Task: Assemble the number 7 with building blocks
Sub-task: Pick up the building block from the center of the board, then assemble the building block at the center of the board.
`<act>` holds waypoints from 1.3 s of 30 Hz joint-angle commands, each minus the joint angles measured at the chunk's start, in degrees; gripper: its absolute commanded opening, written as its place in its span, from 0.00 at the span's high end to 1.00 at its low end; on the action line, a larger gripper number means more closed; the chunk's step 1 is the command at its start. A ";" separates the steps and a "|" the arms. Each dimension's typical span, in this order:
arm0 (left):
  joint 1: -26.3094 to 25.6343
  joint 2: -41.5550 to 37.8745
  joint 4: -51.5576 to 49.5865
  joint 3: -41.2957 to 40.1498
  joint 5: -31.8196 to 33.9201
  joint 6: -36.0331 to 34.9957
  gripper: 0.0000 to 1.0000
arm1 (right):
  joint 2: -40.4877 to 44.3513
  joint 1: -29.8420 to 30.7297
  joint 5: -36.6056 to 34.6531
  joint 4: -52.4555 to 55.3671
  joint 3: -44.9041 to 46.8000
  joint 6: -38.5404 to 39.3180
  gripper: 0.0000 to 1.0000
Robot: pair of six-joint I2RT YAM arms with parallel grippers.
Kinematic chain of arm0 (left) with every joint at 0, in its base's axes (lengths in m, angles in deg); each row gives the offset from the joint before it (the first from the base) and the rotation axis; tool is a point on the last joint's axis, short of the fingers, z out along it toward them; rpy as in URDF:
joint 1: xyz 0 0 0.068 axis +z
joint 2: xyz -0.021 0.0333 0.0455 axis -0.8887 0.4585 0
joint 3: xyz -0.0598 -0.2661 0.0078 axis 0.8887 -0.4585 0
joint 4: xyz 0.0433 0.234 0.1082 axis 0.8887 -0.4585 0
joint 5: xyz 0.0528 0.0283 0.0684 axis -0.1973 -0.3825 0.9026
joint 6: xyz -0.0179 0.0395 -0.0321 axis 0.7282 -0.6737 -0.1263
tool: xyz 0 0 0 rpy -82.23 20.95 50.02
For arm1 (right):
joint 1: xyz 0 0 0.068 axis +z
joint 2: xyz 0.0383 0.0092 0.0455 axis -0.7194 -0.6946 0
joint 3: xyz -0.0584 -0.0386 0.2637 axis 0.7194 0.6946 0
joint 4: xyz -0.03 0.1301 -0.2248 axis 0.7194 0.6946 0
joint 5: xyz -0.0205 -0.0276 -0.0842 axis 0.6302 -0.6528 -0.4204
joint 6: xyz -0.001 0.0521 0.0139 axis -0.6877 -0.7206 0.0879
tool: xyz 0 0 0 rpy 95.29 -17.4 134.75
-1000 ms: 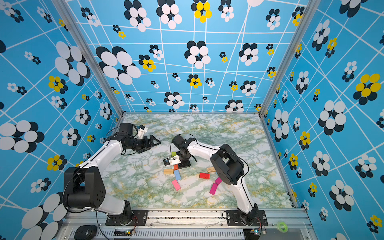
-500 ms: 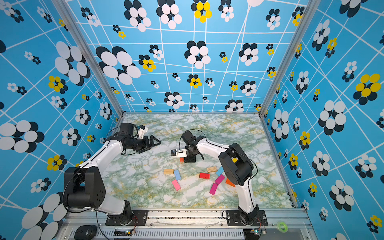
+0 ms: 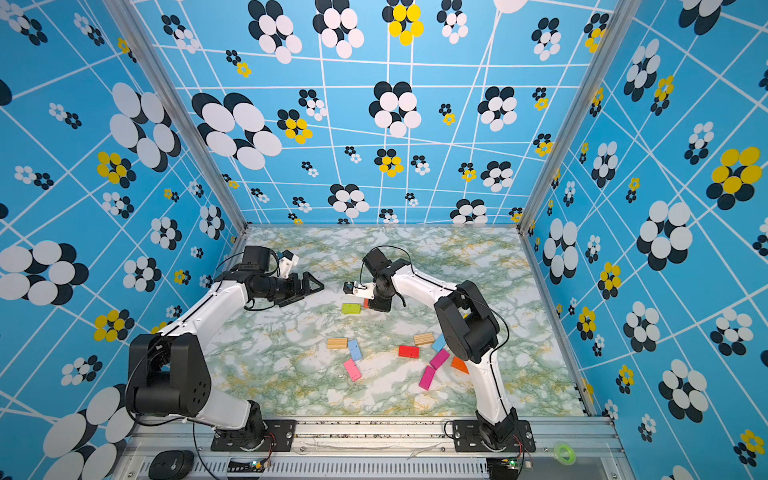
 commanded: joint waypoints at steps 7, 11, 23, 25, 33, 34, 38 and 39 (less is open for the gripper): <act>-0.41 0.57 -1.61 0.07 0.89 -1.30 0.01 | -2.33 0.24 1.91 4.30 -2.51 -2.17 0.71; -0.41 0.60 -1.57 0.05 0.85 -1.29 0.01 | -3.88 0.52 2.61 4.20 -2.66 -2.62 0.71; -0.41 0.44 -1.64 0.11 1.02 -1.26 0.01 | -5.23 1.29 3.65 4.03 -3.36 -3.56 0.71; -0.43 0.45 -1.64 0.14 1.02 -1.27 0.01 | -5.23 1.32 3.91 3.91 -3.38 -3.50 0.71; -0.48 0.46 -1.74 0.18 1.12 -1.33 0.01 | -5.51 1.37 4.16 3.80 -3.19 -3.06 0.71; -0.41 0.48 -1.73 0.16 1.12 -1.35 0.01 | -5.62 1.34 4.03 3.73 -3.23 -3.01 0.71; -0.46 0.43 -1.77 0.17 1.24 -1.39 0.01 | -6.01 1.26 3.74 3.61 -3.20 -2.43 0.71; -0.41 0.35 -1.74 0.18 1.22 -1.34 0.01 | -6.17 1.30 3.76 3.58 -3.21 -2.19 0.71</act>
